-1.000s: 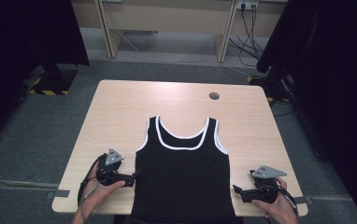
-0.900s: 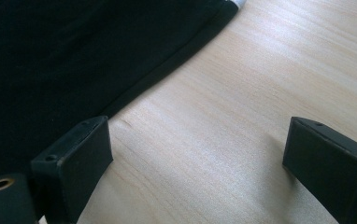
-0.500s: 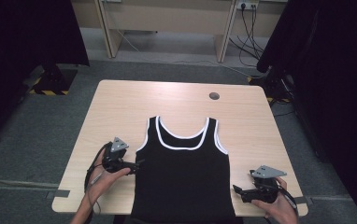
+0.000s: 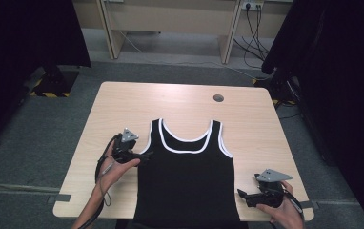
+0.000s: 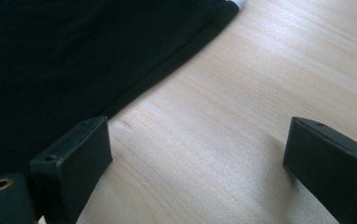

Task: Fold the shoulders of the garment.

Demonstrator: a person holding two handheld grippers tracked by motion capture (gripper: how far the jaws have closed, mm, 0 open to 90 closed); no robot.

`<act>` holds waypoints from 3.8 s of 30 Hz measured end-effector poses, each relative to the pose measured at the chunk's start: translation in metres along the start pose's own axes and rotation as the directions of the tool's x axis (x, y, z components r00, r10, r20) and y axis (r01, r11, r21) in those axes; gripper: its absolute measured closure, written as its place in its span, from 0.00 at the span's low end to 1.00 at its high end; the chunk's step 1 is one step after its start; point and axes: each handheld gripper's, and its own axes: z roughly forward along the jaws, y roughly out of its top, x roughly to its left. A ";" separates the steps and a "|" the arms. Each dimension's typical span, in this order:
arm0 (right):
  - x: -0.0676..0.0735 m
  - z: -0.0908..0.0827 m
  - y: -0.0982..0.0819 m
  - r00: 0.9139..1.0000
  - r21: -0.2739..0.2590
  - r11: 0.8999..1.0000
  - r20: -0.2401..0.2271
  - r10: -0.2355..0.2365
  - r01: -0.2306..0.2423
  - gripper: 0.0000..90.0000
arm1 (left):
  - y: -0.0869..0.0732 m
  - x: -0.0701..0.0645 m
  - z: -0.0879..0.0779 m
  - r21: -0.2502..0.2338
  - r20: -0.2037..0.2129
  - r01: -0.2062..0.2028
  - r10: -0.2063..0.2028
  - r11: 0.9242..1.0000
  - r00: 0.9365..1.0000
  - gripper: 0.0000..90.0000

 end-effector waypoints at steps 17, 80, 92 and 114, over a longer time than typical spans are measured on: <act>0.000 0.000 0.000 1.000 0.001 1.000 0.000 0.000 0.000 0.09 | 0.044 0.013 0.056 0.038 -0.015 0.036 -0.036 0.999 0.999 0.08; 0.000 0.001 0.001 1.000 0.001 1.000 0.003 0.002 -0.002 0.09 | -0.005 -0.075 -0.015 -0.055 0.155 -0.118 0.125 0.992 0.980 0.56; 0.001 0.001 0.001 1.000 0.003 1.000 0.003 0.004 -0.004 0.09 | -0.003 -0.098 -0.005 -0.049 0.179 -0.183 0.188 0.982 0.966 0.49; 0.001 0.001 0.001 1.000 0.003 1.000 0.003 0.005 -0.005 0.09 | -0.051 -0.094 -0.036 -0.056 0.206 -0.183 0.191 0.981 0.960 0.90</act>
